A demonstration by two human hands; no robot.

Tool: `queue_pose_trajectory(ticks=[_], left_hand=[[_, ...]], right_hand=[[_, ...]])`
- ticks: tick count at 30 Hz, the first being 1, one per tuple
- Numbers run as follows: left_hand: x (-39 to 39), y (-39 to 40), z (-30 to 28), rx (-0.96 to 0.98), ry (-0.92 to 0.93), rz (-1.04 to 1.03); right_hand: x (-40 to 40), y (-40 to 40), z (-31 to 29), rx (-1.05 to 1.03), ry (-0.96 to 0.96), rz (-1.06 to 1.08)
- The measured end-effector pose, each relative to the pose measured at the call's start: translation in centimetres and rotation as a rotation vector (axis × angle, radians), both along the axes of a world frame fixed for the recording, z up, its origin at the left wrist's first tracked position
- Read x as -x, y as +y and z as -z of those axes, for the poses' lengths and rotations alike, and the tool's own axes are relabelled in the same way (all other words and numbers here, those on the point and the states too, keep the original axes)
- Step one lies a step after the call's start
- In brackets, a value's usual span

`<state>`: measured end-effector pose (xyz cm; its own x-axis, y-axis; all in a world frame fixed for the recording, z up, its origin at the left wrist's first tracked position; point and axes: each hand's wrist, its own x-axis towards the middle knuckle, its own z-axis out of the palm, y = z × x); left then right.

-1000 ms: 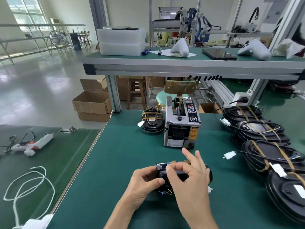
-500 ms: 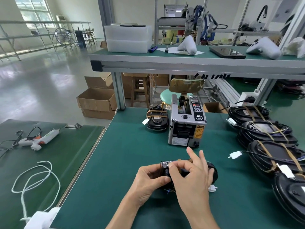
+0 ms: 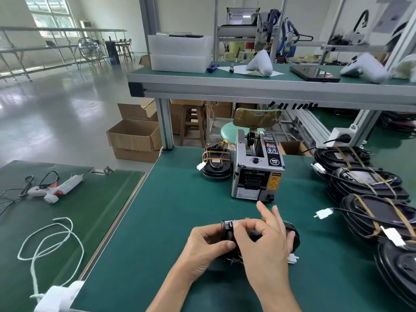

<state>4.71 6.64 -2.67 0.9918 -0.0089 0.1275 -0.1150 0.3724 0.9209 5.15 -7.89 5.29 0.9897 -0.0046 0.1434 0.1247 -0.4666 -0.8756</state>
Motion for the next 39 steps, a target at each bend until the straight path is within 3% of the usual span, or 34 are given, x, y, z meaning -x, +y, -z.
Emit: queue_pose_trajectory(ticks=[29,39], left_hand=[[0.0,0.1,0.0,-0.06,0.042,-0.036],[0.0,0.1,0.1,-0.023,0.029,-0.014]], right_hand=[[-0.1,1.6,0.3,0.185,-0.021,0.117],[-0.1,1.3,1.0,0.113,-0.098,0.152]])
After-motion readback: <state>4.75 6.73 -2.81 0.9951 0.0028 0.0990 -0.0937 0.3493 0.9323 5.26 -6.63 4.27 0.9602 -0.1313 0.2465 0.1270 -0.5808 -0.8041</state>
